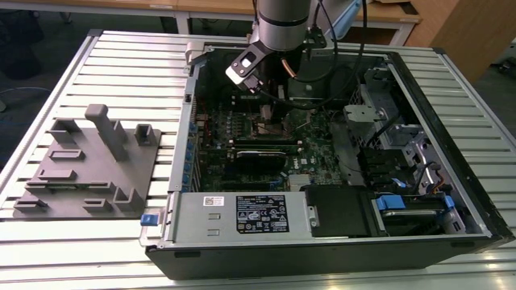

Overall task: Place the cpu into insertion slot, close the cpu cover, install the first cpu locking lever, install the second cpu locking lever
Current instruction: 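Place the cpu into insertion slot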

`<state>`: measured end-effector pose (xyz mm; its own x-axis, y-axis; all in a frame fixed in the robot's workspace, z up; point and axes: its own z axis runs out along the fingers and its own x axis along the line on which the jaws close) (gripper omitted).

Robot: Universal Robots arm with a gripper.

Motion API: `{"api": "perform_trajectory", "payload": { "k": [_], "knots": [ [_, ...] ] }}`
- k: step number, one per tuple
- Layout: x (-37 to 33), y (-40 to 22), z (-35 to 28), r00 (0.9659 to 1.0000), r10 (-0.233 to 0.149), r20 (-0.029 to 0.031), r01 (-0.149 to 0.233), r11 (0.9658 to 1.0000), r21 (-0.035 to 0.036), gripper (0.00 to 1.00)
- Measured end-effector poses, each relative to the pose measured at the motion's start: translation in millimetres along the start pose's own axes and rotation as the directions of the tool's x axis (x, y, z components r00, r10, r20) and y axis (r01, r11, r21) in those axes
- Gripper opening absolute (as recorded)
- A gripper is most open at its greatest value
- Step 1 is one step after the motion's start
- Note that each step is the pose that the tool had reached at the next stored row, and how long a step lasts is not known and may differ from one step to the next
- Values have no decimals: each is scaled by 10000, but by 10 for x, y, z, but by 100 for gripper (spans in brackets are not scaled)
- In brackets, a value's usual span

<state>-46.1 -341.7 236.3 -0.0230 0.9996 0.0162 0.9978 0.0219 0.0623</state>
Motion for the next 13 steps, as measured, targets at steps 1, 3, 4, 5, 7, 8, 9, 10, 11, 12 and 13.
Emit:
{"api": "perform_trajectory", "payload": {
  "k": [1, 3, 4, 5, 7, 8, 9, 10, 11, 12, 13],
  "knots": [
    [2, 0, 0, 10000, 0, 1, 0, 10000, 1, 54],
    [2, 0, 1, 10000, -1, 2, 1, 10000, 1, 54],
    [3, 0, 7, 10000, -1, -1, 1, 10000, 0, 54],
    [2, -1, 16, 10000, 0, 0, 0, 10000, 0, 54],
    [1, -3, 43, 10000, -1, 3, 1, 10000, 2, 54],
    [1, -4, 58, 10000, -1, 2, 1, 10000, 1, 54],
    [1, -5, 73, 10000, -1, 1, 1, 10000, 1, 54],
    [1, -6, 85, 10000, -1, 1, 1, 10000, 1, 54],
    [0, -7, 93, 10000, 0, 1, 0, 10000, 1, 54],
    [-5, -8, 98, 10000, 0, 4, 0, 10000, 2, 54],
    [-12, -8, 102, 10000, 1, 4, -1, 10000, 2, 54]
  ]
}}
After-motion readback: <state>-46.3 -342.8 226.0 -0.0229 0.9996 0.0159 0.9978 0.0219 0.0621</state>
